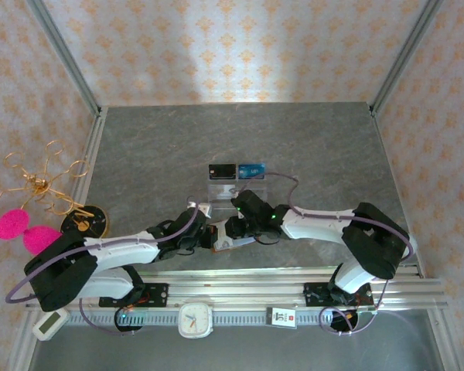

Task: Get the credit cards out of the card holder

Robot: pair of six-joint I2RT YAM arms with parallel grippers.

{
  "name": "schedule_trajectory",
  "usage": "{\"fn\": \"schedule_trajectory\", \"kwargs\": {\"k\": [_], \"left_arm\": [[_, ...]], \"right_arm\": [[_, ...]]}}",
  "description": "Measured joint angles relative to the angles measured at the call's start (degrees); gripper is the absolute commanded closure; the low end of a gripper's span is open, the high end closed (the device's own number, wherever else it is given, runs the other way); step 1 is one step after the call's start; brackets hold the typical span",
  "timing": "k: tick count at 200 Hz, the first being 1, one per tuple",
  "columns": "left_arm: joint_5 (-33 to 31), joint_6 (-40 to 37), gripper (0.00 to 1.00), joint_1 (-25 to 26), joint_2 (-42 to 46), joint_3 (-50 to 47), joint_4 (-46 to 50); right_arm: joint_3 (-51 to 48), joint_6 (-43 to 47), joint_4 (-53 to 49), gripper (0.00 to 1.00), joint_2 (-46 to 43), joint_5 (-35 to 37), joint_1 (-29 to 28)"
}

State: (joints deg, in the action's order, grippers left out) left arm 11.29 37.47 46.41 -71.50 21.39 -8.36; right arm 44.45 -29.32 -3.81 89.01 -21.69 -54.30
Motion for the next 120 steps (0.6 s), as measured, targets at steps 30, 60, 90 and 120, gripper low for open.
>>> {"fn": "schedule_trajectory", "kwargs": {"k": [30, 60, 90, 120], "left_arm": [[-0.1, 0.0, 1.0, 0.0, -1.8, -0.1, -0.5], [-0.6, 0.2, 1.0, 0.0, -2.9, -0.3, -2.3], [-0.8, 0.2, 1.0, 0.0, -3.0, -0.9, -3.5], [-0.9, 0.2, 1.0, 0.0, -3.5, -1.0, -4.6]], "right_arm": [[-0.4, 0.0, 0.7, 0.8, 1.2, -1.4, 0.2], [-0.9, 0.0, 1.5, 0.8, 2.4, -2.4, 0.6], [-1.4, -0.2, 2.5, 0.8, 3.4, -3.2, 0.7], [-2.1, -0.7, 3.1, 0.79, 3.5, -3.2, 0.9]]}}
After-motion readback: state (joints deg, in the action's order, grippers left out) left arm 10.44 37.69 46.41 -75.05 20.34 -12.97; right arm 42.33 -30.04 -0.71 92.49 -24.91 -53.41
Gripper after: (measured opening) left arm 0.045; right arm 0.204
